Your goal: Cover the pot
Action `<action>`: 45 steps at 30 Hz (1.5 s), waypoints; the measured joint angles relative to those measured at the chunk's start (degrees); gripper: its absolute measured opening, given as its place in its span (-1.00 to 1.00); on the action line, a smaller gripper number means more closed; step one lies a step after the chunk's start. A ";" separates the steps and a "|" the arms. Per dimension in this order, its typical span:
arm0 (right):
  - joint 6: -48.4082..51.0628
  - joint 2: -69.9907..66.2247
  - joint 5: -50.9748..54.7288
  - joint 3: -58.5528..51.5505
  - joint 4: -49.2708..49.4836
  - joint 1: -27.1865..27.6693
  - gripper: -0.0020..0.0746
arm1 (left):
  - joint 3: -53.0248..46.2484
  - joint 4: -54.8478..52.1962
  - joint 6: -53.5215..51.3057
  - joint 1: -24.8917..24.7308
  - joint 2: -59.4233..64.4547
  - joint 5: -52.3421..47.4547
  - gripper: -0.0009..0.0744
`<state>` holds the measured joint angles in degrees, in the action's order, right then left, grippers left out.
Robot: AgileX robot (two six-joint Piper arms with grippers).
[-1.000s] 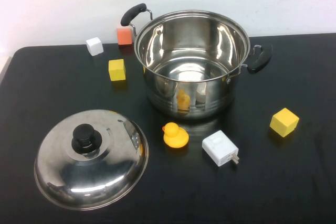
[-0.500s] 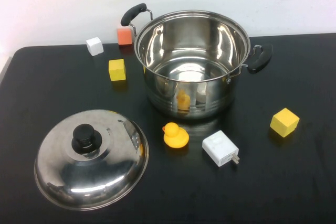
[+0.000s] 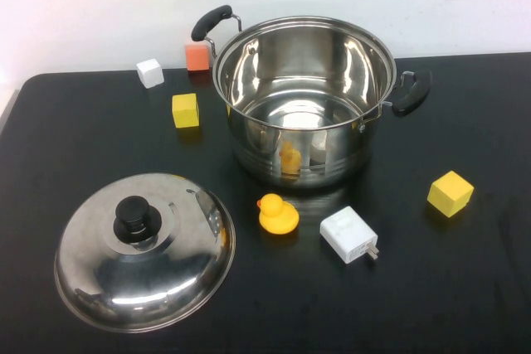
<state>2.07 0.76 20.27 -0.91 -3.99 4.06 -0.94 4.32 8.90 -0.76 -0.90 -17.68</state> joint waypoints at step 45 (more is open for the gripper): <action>0.00 0.00 0.00 0.00 0.00 0.00 -0.95 | 5.61 4.67 5.66 0.00 0.32 30.00 -0.98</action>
<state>2.07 0.76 20.27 -0.91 -3.99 4.06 4.67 8.99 14.56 -0.76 -0.58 12.32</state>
